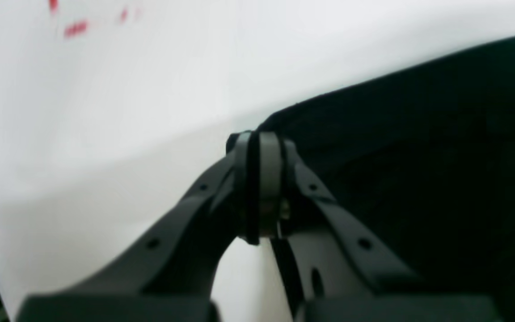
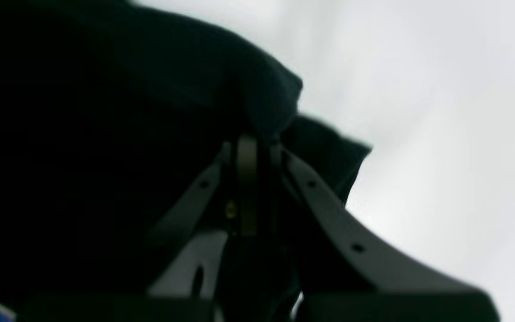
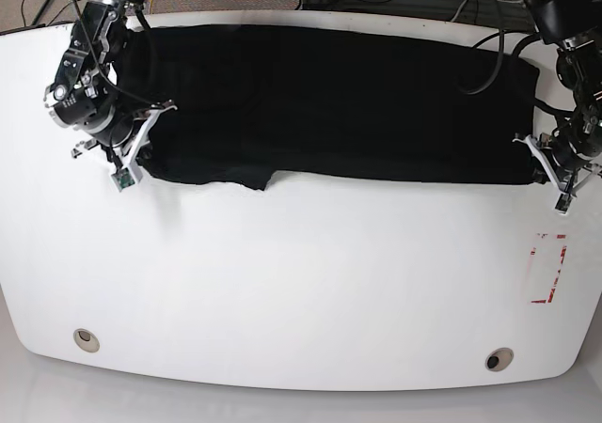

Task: Layout the t-shirt on the table in an organized manner, then fold the t-shirt properly
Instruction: 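Grasp the shirt hem with both grippers and fold it toward the collar, then pull the folded shirt edge toward the robot base with both grippers, then regrasp the shirt edge with both grippers and pull it outward, then hold the shirt edge steady with both grippers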

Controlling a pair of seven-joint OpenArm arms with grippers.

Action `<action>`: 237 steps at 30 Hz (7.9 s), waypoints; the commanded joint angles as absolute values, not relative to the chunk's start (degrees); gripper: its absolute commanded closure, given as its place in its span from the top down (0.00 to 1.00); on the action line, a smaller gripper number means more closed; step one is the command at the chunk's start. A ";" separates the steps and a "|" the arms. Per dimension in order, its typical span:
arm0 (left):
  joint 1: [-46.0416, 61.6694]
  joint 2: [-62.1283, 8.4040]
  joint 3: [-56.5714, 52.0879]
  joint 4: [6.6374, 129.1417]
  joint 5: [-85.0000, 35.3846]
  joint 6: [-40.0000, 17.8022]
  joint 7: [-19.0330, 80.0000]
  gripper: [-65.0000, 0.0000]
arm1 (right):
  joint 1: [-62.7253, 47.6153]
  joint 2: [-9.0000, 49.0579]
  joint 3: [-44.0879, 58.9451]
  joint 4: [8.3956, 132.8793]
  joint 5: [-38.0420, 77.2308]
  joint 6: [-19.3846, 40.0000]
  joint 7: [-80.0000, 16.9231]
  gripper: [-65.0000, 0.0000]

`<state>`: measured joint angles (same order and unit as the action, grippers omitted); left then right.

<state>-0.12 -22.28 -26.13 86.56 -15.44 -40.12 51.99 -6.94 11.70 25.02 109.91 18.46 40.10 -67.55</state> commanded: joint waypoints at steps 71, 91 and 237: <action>9.71 -26.59 -26.59 89.80 -15.69 -40.00 51.03 0.01 | -22.73 12.18 35.74 115.30 29.14 40.00 -66.24 0.03; 11.82 -26.51 -26.51 90.24 -15.69 -40.00 51.03 0.64 | -22.81 11.03 35.74 115.56 29.23 40.00 -66.07 0.71; 0.84 -15.60 -25.98 73.98 -29.14 -40.00 60.53 0.14 | -1.10 17.71 21.76 74.15 19.65 40.00 -40.66 0.18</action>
